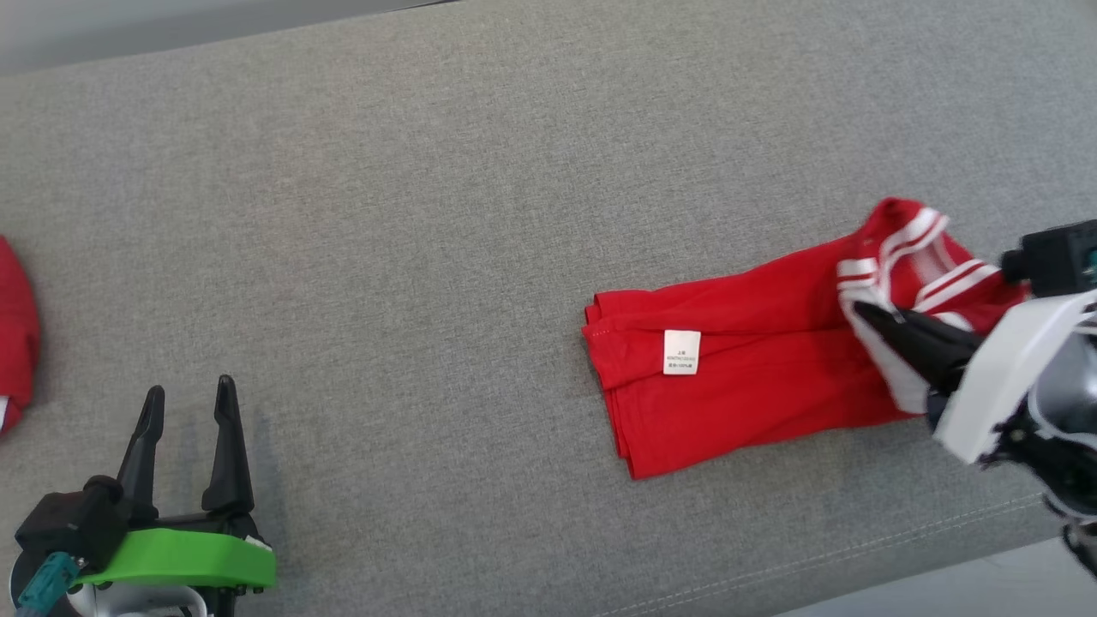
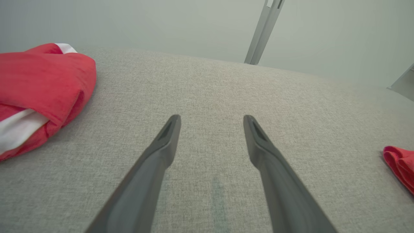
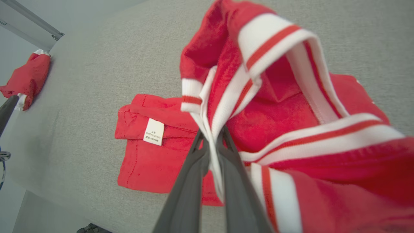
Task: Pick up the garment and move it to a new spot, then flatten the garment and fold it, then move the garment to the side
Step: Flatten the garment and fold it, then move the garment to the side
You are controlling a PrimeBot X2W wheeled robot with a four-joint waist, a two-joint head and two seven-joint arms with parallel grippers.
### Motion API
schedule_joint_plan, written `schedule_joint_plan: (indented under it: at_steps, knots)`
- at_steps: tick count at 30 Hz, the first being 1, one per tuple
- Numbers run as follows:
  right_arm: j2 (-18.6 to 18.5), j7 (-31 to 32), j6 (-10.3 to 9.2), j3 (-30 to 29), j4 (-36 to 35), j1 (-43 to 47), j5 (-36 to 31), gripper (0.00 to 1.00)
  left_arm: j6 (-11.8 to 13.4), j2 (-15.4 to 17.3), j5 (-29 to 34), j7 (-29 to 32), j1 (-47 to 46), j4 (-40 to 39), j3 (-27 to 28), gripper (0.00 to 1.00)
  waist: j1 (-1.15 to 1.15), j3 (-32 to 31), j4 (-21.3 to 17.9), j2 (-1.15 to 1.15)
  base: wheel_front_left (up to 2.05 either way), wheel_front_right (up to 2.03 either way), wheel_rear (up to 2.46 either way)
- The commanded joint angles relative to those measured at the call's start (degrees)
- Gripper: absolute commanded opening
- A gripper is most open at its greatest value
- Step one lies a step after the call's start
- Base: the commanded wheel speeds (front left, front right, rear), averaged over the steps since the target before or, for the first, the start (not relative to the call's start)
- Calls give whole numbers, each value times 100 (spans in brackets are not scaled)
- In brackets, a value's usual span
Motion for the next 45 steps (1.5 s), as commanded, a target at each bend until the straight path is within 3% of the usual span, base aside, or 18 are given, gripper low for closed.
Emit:
schedule_joint_plan:
  at_steps: [1,5,6,11,17,18,19,20,26,28,32,36,39,45]
  knots:
    - [347,75,2,252,-189,-15,-181,0,-38,4,29,-22,18,35,9,100,0,13,-62,0,0,0,0]
    - [1182,141,2,798,-39,-270,-813,0,-103,-26,78,-21,-112,138,-64,100,0,40,-106,0,0,0,0]
    - [1182,141,2,798,-39,-270,-813,0,-103,-26,78,-21,-112,138,-64,100,0,40,-106,0,0,0,0]
    - [2079,-44,3,1142,630,-573,-1515,0,-159,-28,118,-20,-250,255,-129,100,0,69,-50,0,0,0,0]
    - [2456,-204,3,1322,1216,-760,-1968,0,-158,-38,78,-13,-263,357,-135,100,0,62,78,0,0,0,0]
    - [2480,-199,3,1374,1243,-774,-1979,31,-153,-49,70,-13,-243,375,-123,100,0,55,90,0,0,0,0]
    - [2486,-184,3,1442,1232,-786,-1968,93,-151,-59,63,-14,-220,391,-121,100,0,44,99,0,0,0,0]
    - [2486,-220,2,1473,1188,-798,-1946,100,-153,-66,60,-14,-199,398,-117,100,0,33,102,0,0,0,0]
    - [2356,-538,2,1171,346,-618,-1569,100,-115,-89,20,-18,-55,379,-25,100,0,-75,72,0,0,0,0]
    - [2265,-434,2,803,-54,-437,-1372,100,-103,-93,19,-18,-9,327,17,100,0,-104,35,0,0,0,0]
    - [1734,90,2,-234,-539,-102,-1352,100,-77,-106,32,-19,55,185,111,100,0,-25,-52,0,0,0,0]
    - [1379,611,2,-1155,-419,147,-1459,100,-125,-89,79,-18,-18,112,66,100,0,184,-99,0,0,0,0]
    - [1321,795,2,-1612,-124,132,-1481,100,-139,-58,101,13,-134,82,15,100,0,365,-107,0,0,0,0]
    - [1363,1070,2,-1520,503,-90,-1258,100,-164,14,128,61,-320,49,-40,100,0,642,-24,0,0,0,0]
